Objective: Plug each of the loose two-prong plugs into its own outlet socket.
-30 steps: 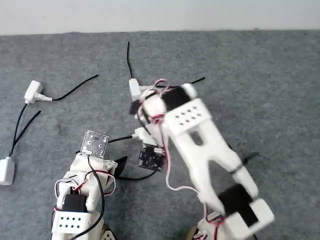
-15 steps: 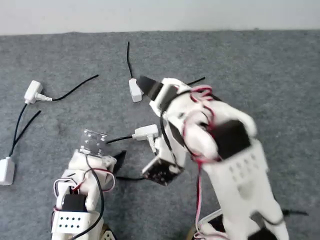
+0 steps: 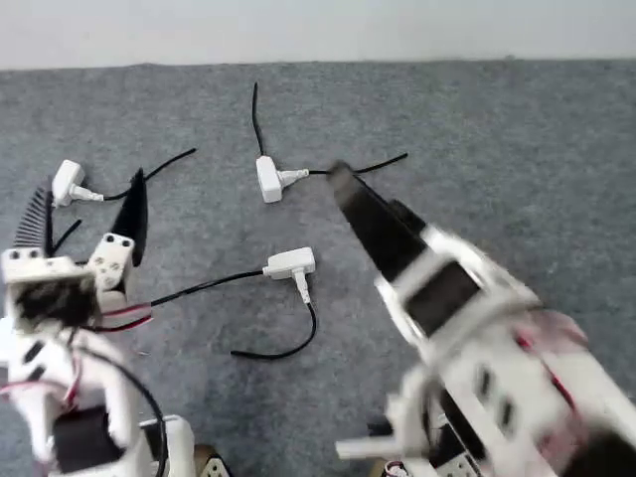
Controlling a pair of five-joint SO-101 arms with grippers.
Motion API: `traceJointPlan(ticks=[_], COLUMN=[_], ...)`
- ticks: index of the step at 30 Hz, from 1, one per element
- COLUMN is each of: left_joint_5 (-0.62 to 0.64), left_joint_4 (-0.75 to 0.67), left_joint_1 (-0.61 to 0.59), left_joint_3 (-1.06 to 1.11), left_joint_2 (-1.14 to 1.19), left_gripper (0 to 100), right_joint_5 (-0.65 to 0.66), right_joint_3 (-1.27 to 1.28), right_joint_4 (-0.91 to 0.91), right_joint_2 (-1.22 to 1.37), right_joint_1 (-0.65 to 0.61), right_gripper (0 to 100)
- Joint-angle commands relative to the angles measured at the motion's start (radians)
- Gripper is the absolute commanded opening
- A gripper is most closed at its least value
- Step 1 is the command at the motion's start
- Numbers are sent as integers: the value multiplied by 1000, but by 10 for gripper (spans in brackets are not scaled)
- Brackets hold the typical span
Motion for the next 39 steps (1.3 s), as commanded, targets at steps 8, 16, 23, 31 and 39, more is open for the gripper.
traceJointPlan(ticks=[8,16,23,31,39], left_joint_5=[-2,0,-5,-6,-6], left_joint_4=[687,974,1048,878,667], left_joint_1=[338,304,273,261,261], left_joint_3=[-398,-346,-269,-39,114], left_joint_2=[-381,-368,-370,-370,-368], left_gripper=[316,316,316,316,97], right_joint_5=[-58,-120,-117,-121,-261], right_joint_3=[58,338,578,585,736], right_joint_4=[90,94,139,206,197], right_joint_2=[-248,-549,-792,-785,-785], right_joint_1=[15,15,15,15,13], right_gripper=[296,296,296,259,26])
